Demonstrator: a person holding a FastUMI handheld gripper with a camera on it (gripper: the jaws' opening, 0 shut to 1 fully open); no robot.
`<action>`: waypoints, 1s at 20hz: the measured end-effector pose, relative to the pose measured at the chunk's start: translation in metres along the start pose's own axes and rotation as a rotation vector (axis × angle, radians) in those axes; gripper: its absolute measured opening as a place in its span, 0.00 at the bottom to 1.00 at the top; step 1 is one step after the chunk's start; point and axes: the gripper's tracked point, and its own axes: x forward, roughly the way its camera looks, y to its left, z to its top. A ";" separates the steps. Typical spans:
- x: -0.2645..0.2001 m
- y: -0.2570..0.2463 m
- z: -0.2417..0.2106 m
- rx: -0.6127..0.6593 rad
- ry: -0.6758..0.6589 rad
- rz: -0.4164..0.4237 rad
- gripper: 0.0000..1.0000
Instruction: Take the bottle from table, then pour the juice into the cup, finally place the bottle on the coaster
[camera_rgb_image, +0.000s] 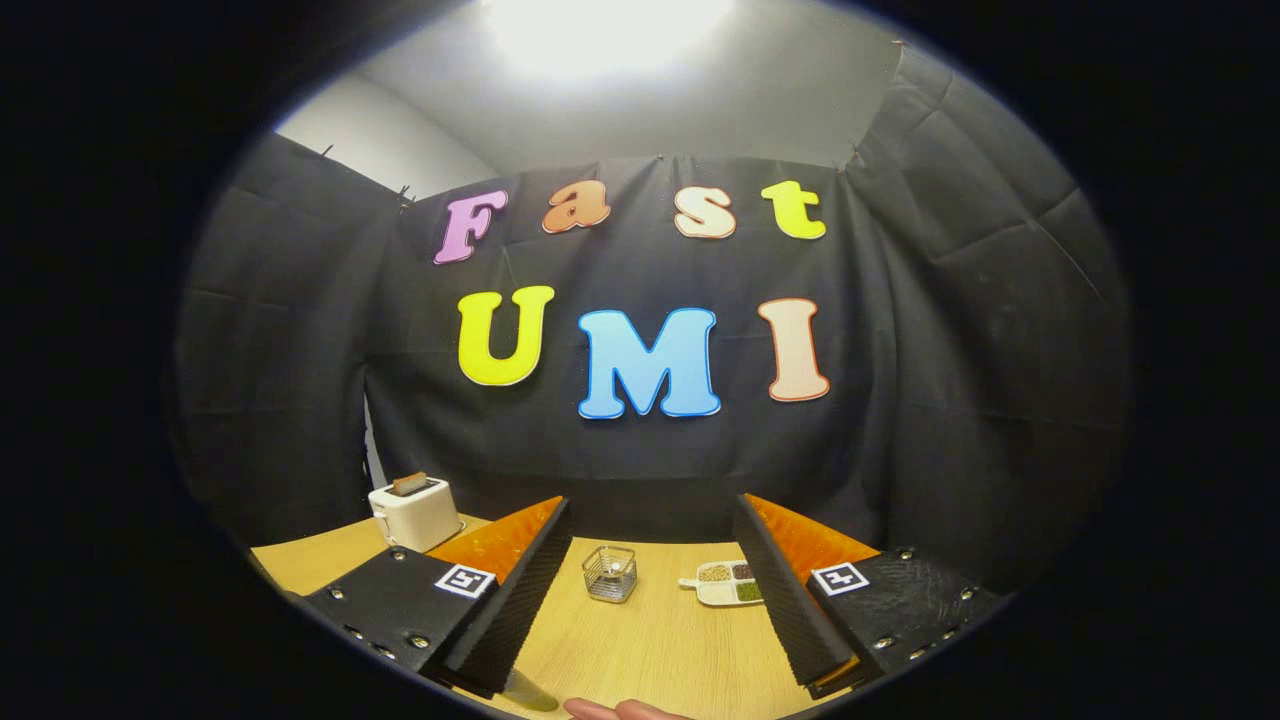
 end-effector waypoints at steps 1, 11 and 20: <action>0.002 0.001 -0.003 0.001 0.003 -0.002 0.99; -0.001 0.015 -0.006 0.000 0.011 0.031 0.99; -0.039 0.049 -0.083 0.097 0.014 0.093 1.00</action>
